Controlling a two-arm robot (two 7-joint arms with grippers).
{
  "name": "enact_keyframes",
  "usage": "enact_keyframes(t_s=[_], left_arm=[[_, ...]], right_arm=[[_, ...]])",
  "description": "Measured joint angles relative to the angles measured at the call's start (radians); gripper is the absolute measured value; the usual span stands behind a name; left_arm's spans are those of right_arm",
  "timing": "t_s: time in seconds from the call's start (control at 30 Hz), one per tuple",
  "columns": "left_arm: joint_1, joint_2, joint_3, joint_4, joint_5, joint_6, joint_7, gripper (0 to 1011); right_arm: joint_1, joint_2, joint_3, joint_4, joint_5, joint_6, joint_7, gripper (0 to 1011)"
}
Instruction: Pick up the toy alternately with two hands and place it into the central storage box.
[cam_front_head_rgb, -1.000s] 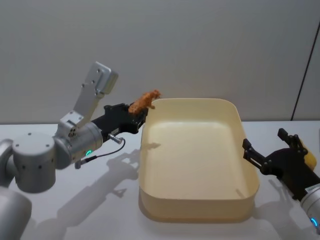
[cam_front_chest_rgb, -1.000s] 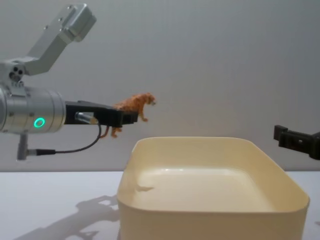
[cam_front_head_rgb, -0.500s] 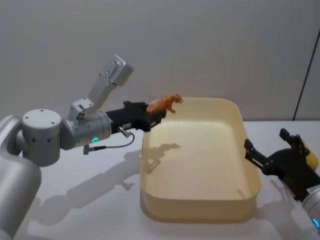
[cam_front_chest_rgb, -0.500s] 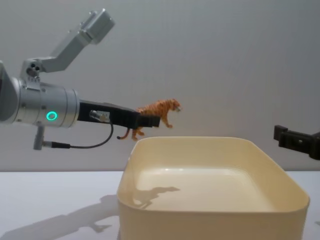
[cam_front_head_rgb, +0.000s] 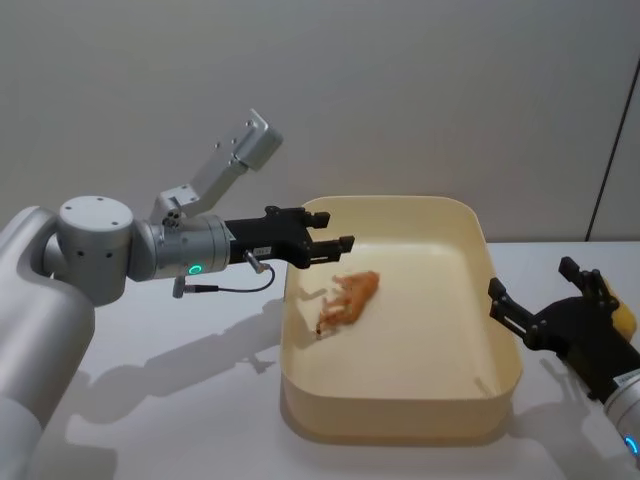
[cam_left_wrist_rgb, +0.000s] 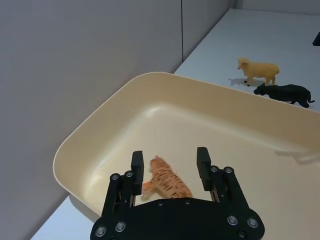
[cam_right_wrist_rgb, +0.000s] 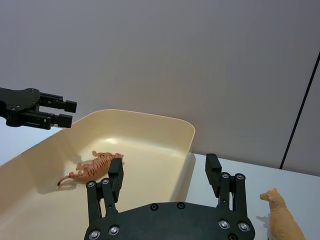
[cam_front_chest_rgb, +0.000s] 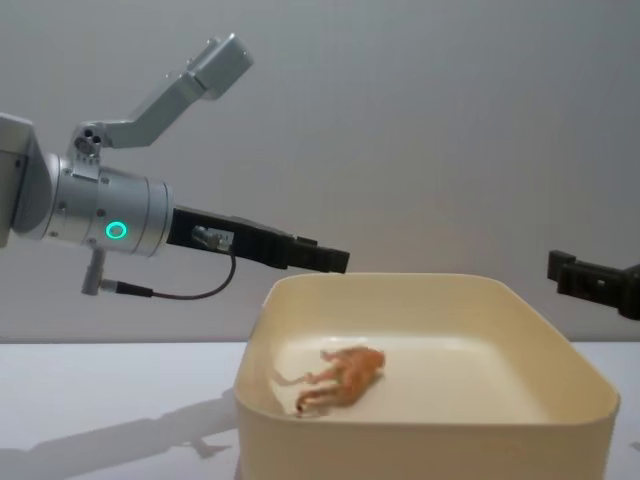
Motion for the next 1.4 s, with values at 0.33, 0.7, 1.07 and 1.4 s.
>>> enact_keyframes(t_s=[0.33,0.7,1.07,1.4], left_arm=[[-0.029,-0.009,0.004,0.048,0.014,-0.01,-0.041,910],[-0.044,-0.013,0.006,0.07,0.022,-0.015,-0.061,1001],[-0.05,-0.015,0.007,0.081,0.024,-0.017,-0.07,1002],[-0.052,-0.015,0.007,0.084,0.025,-0.018,-0.073,1001]], right_arm=[[0.0,0.0,0.0,0.0,0.0,0.0,0.0,1001],[0.0,0.0,0.0,0.0,0.0,0.0,0.0,1001],[0.0,0.0,0.0,0.0,0.0,0.0,0.0,1001],[0.0,0.0,0.0,0.0,0.0,0.0,0.0,1001]])
